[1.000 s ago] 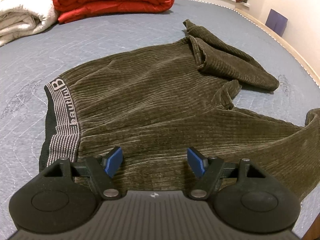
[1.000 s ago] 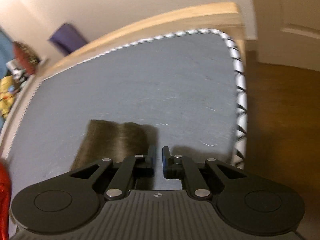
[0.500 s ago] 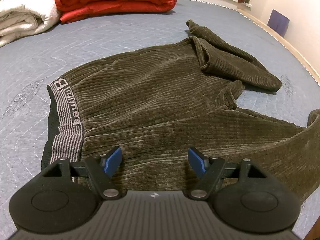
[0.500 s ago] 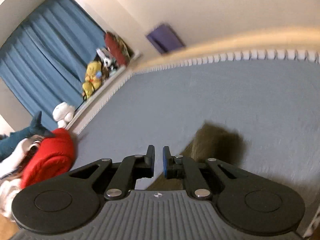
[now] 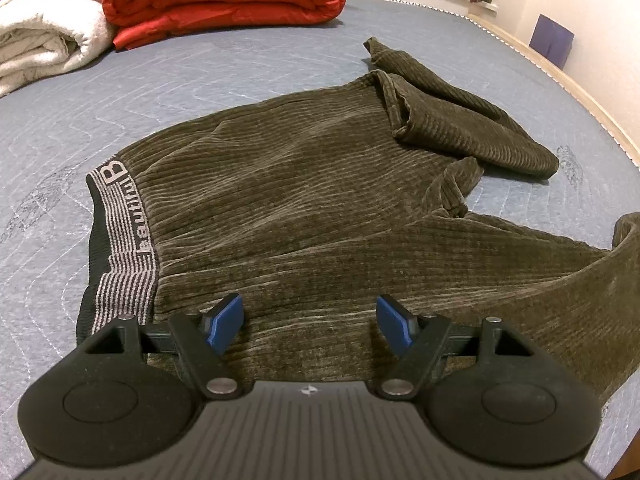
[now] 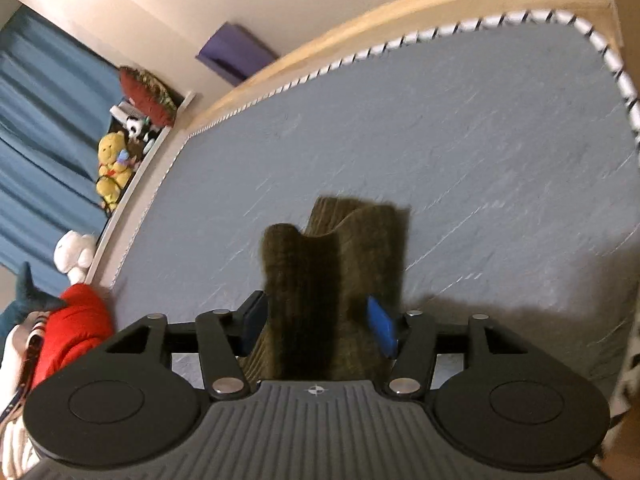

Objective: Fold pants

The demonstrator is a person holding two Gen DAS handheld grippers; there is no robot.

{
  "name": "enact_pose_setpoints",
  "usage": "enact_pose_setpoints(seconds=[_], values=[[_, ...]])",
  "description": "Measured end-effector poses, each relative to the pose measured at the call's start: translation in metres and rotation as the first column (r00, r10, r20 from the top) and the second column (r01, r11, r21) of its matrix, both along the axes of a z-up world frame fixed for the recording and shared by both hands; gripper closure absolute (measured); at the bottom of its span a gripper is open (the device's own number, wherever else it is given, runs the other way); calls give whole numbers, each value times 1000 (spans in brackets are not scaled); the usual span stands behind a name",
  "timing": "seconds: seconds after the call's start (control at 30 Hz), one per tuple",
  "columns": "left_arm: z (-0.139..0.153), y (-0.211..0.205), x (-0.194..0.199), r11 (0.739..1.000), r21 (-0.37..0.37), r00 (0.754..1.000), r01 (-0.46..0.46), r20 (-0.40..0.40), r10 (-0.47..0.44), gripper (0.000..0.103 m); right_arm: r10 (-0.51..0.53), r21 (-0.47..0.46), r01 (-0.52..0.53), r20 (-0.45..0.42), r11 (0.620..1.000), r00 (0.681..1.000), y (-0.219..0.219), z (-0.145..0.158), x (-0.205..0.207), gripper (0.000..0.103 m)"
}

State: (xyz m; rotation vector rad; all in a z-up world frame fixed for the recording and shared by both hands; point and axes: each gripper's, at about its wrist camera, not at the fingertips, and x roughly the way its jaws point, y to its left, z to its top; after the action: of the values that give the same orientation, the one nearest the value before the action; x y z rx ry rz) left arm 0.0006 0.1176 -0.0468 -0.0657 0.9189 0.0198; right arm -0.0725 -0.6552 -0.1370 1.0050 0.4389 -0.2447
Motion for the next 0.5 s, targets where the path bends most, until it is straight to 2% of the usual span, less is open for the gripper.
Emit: enact_pose_setpoints(seconds=[0.07, 0.13, 0.2, 0.37, 0.5], values=[[0, 2, 0, 1000, 0, 1000, -3, -1, 3, 25, 15, 25, -16, 30, 1000, 999, 6, 5, 2, 45], [0, 4, 0, 1000, 0, 1000, -7, 0, 7, 25, 36, 1, -36, 61, 999, 998, 12, 15, 2, 45], [1, 6, 0, 1000, -2, 1000, -12, 0, 12, 25, 55, -31, -54, 56, 998, 997, 18, 19, 5, 45], [3, 1, 0, 1000, -3, 1000, -2, 4, 2, 25, 86, -123, -89, -24, 988, 996, 34, 23, 19, 45], [5, -3, 0, 1000, -8, 1000, 0, 8, 0, 25, 122, -285, -158, -141, 945, 982, 67, 26, 40, 45]])
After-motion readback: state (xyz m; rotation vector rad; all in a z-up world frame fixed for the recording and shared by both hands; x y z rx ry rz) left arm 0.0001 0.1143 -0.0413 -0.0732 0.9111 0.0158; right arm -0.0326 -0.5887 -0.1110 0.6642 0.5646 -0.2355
